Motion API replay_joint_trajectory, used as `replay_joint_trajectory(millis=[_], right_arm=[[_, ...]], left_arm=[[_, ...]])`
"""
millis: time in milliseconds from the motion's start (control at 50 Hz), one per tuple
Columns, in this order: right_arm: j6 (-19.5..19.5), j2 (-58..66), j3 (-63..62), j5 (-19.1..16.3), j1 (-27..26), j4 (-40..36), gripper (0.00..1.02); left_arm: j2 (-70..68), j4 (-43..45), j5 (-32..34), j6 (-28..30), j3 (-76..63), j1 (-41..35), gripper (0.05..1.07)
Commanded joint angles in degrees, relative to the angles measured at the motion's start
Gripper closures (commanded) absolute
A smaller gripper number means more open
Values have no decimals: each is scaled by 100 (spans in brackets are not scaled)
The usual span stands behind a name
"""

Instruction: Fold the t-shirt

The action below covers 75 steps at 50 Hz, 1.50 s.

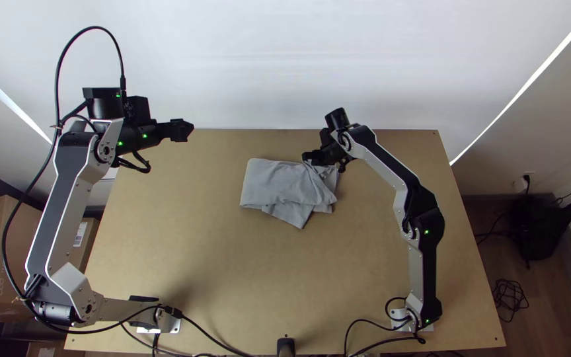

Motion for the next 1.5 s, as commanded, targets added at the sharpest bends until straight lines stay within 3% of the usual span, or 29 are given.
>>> replay_joint_trajectory(millis=[0,500,520,560,600,620,640,760,1020,1140,1280,1480], right_arm=[[-48,-147,-302,70,-166,-1,100],[4,-1018,-1656,61,-790,500,98],[13,-1044,-1700,61,-807,500,89],[13,-1123,-1796,61,-851,500,61],[57,-1220,-1902,61,-904,500,19],[101,-1272,-1955,61,-939,500,5],[136,-1316,-1999,61,-983,500,3],[233,-1589,-2271,-238,-1273,500,3],[374,-1510,-2702,-2083,-1748,491,3],[286,-1237,-2719,-2567,-1739,491,3],[-13,-938,-2702,-2620,-1458,500,3],[-31,-534,-2464,-2611,-1018,561,3]], left_arm=[[-74,69,-7,69,-28,-11,10],[-83,77,-7,69,-46,-108,10],[-83,69,-7,69,-46,-117,10],[-83,77,-7,69,-46,-126,10],[-92,77,-7,69,-46,-126,10],[-92,69,-7,69,-46,-126,10],[-101,77,-7,69,-46,-126,10],[-118,69,-7,69,-54,-134,10],[-215,69,-7,69,51,-152,10],[-382,174,-209,43,51,-152,10],[-531,376,-314,52,42,-99,10],[-681,376,-314,69,-28,41,10]])
